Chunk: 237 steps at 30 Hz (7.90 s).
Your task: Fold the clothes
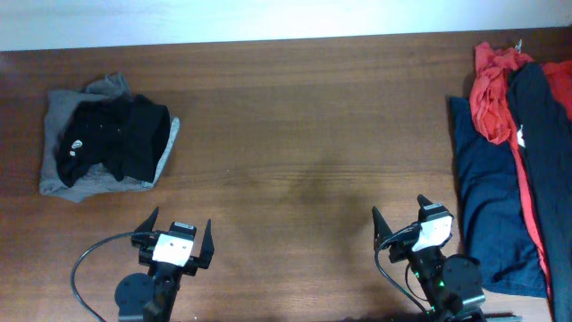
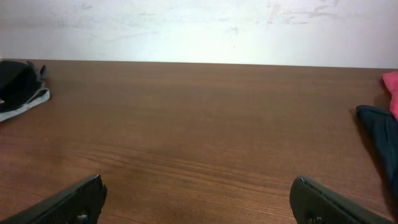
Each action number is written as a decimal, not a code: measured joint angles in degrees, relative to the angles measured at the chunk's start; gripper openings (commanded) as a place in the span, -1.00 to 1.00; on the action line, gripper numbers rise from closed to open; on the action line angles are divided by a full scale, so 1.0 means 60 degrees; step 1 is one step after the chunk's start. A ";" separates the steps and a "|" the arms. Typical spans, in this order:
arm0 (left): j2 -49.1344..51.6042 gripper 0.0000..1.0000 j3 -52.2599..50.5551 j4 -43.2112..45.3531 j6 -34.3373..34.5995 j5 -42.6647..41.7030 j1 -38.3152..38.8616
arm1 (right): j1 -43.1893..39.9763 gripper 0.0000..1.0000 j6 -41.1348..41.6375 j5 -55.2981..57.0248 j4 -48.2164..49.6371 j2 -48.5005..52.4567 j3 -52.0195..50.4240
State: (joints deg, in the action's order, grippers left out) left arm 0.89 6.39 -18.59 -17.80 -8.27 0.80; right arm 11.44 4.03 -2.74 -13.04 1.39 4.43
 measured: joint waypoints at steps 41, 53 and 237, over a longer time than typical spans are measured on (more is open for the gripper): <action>0.0000 0.99 -0.0007 0.0062 0.0000 0.0000 0.0000 | 0.0000 0.98 0.0004 0.0004 0.0000 0.0000 0.0000; -0.0007 0.99 -0.0066 0.1526 0.0040 -0.2357 0.0011 | 0.0000 0.97 0.0000 -0.1016 0.0790 0.0004 -0.0047; 2.1861 -0.99 1.4826 -0.0069 0.2470 0.2131 0.1566 | -0.2353 0.30 0.1574 -0.1515 -0.9358 1.8768 1.6119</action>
State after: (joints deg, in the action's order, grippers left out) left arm 132.05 95.35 -19.00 -2.98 4.51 10.20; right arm -2.68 13.47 -11.84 -69.19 113.99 101.14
